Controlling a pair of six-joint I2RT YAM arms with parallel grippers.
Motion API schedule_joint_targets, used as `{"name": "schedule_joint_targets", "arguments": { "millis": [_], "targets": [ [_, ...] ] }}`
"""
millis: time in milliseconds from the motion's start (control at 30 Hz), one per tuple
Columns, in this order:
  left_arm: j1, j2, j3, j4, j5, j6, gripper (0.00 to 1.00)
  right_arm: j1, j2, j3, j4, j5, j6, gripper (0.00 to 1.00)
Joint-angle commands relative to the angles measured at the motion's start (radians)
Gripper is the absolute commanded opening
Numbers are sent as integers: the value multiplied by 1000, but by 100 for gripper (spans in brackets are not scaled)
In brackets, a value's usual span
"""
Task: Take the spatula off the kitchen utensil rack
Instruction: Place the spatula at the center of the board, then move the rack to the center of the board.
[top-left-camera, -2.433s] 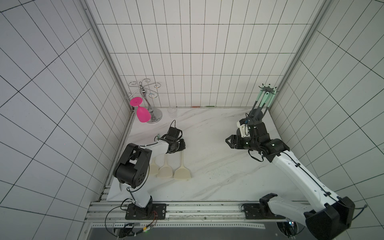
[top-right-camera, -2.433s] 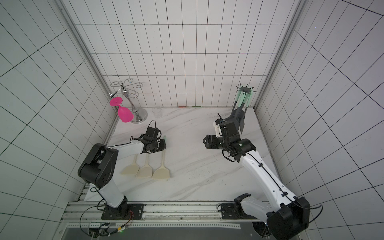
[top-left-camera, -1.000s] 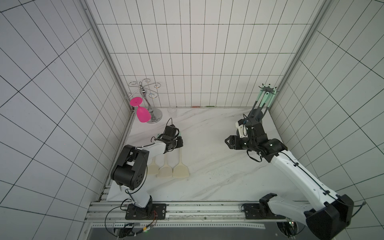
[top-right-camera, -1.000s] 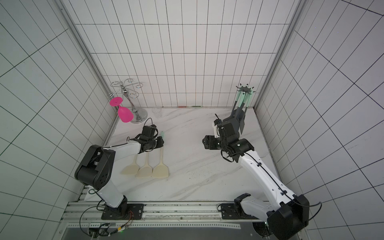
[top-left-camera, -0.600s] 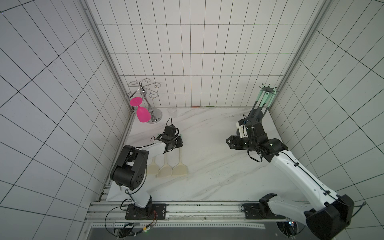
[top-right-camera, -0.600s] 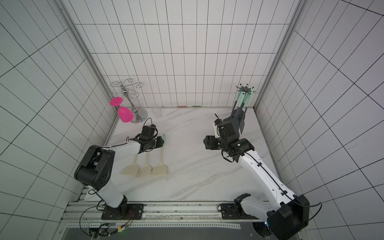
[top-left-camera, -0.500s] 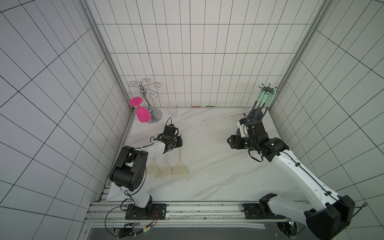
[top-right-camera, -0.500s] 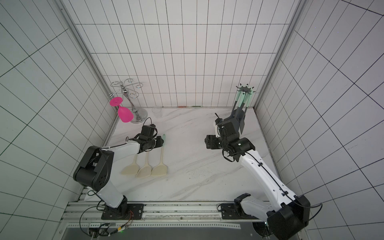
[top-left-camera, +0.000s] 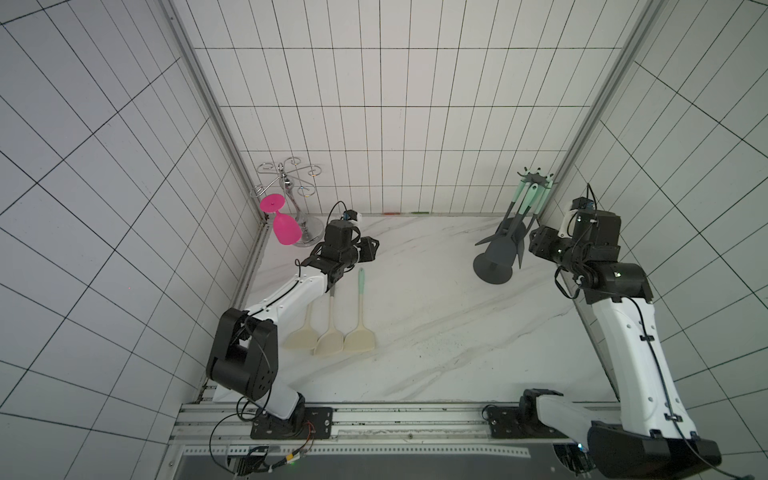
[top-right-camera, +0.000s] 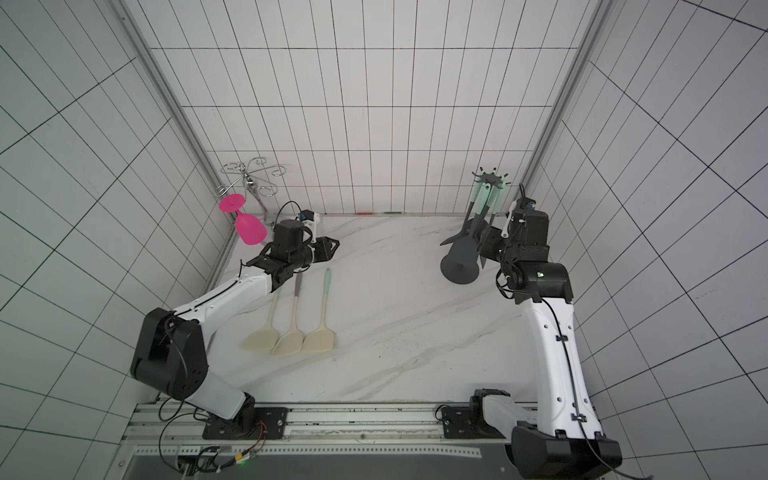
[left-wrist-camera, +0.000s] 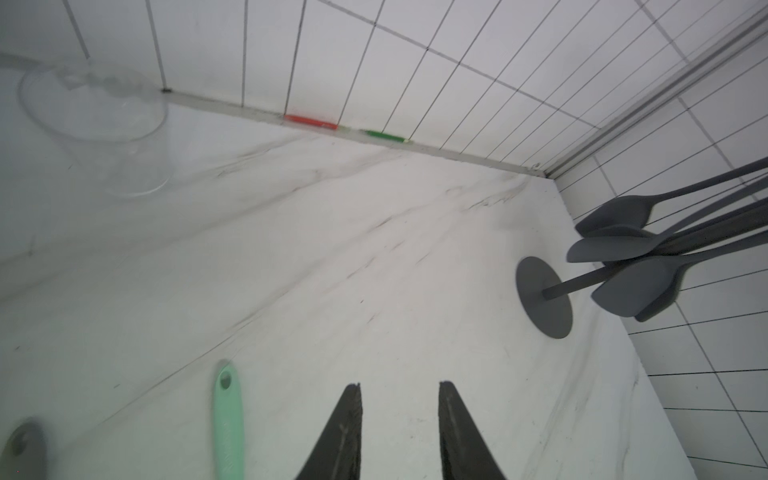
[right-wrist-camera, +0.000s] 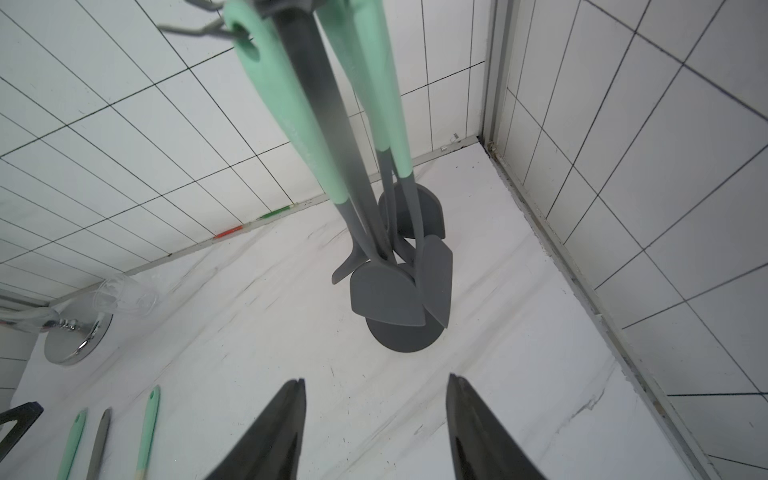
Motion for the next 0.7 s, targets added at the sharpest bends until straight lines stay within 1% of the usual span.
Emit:
{"name": "schedule_joint_targets", "arguments": {
  "millis": [0,133,233,300,367,467,667],
  "targets": [
    [-75,93,123,118,66,1,30,-90,53,43,46,-180,7,56],
    [-167,246,344,158,139,-13,31,-163,103,17,170,-334,6,57],
    [-225,362,502,201,198,-27,33,-213,97,-76,339,-424,52,56],
    [-254,430,585,250,230,-61,34,-241,84,-155,474,-458,86,55],
    [-276,495,655,318,256,-108,35,-255,75,-211,574,-456,100,54],
    [-303,572,753,375,283,-144,36,-259,82,-236,637,-425,73,54],
    [-345,655,890,411,270,-127,41,-260,166,-170,655,-437,52,56]
  ]
}}
